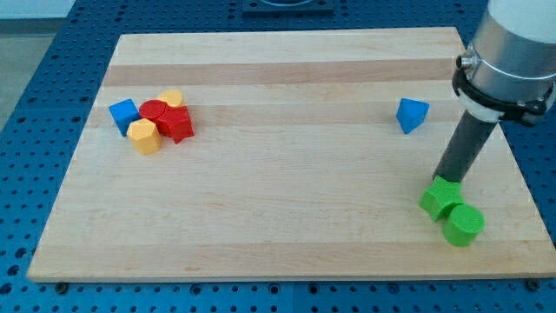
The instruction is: Adjust the green star slightly to the top of the green circle
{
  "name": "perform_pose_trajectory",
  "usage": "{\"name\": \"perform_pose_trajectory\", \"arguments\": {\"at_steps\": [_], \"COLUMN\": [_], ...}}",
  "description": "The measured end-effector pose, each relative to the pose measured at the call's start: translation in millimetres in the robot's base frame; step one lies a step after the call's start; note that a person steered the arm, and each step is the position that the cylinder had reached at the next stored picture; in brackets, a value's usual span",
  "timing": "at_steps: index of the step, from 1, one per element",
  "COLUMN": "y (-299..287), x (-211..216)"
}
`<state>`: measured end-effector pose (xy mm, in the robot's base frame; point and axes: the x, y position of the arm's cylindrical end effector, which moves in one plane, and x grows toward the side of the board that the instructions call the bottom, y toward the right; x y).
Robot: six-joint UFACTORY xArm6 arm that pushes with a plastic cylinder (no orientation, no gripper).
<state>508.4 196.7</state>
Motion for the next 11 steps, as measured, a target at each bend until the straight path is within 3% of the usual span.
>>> {"name": "perform_pose_trajectory", "arguments": {"at_steps": [2,4,11], "y": [-3.5,-62.3,-41.9], "x": [-24.8,-8.1,22.7]}}
